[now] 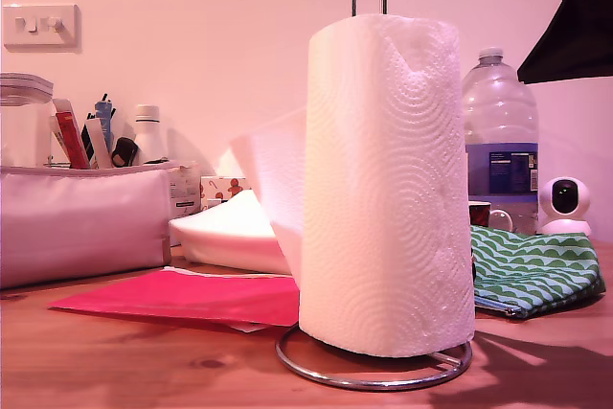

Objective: Insert the paper towel roll into the metallic stand.

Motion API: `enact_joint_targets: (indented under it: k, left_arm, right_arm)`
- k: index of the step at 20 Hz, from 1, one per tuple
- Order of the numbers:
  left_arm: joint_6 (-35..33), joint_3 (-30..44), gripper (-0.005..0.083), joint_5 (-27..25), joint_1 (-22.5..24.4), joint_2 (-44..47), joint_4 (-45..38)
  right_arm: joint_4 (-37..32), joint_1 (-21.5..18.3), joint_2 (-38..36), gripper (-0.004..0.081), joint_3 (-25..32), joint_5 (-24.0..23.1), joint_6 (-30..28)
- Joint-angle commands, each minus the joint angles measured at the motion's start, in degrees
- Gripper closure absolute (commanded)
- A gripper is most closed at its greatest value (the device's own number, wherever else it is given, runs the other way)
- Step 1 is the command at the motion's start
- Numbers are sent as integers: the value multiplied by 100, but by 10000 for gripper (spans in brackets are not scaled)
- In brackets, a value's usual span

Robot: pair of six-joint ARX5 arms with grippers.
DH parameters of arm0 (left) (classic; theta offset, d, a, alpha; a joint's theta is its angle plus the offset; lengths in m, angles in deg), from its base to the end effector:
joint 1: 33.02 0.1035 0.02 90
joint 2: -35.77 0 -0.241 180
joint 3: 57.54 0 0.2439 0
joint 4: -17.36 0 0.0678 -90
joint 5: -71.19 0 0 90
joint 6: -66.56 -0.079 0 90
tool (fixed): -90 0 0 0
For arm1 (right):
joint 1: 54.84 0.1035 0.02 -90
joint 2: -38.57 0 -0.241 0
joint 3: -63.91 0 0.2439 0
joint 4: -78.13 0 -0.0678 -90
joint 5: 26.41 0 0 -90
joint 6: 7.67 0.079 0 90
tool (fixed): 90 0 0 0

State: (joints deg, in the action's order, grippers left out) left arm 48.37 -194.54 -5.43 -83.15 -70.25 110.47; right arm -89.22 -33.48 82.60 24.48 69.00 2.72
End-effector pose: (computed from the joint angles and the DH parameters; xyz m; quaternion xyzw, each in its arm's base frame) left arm 0.2188 -0.2905 0.3328 0.2758 0.4123 -0.5225 0.6935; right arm 0.2112 0.0906 0.2080 0.0664 0.1686 0.2145 0.9598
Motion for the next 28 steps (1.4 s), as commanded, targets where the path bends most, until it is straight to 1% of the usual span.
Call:
enact_joint_targets:
  k: [1,4,7,9,12,13,14,16,18,21,24,26,28]
  left_arm:
    - [22,-24,788,-46,-13,367,-48]
    - [22,-24,788,-192,-11,682,-50]
    - [52,-24,787,-188,57,977,-59]
    - [85,-24,763,-186,107,1130,-76]
    - [236,-24,759,-164,184,1241,-87]
    - [258,-24,759,-85,214,1255,-87]
    - [262,-24,759,-11,264,1270,-94]
    - [260,-24,759,2,391,1283,-146]
    - [210,-22,759,151,544,1320,-396]
    - [96,-17,759,476,787,1434,-758]
    - [39,37,759,664,962,1464,-929]
    - [22,249,759,787,1067,1523,-1040]
    - [42,728,759,861,1169,1725,-1342]
  right_arm:
    - [-24,-15,-31,781,-44,0,-31]
    - [-37,-11,-44,780,-44,2,33]
    - [28,-11,-48,780,-44,46,39]
    - [186,-11,-76,780,-44,190,210]
    - [275,-11,-83,780,-44,188,227]
    - [267,-9,-87,780,-44,170,197]
    - [260,-11,-103,780,-44,109,127]
    - [271,-7,-186,780,-44,-105,-197]
    - [271,-4,-328,780,-44,-291,-555]
    - [273,-7,-597,780,-44,-581,-857]
    - [319,-7,-857,780,-42,-605,-1058]
    - [498,-7,-999,780,-42,-680,-1095]
    - [704,-7,-1143,780,-42,-761,-1202]
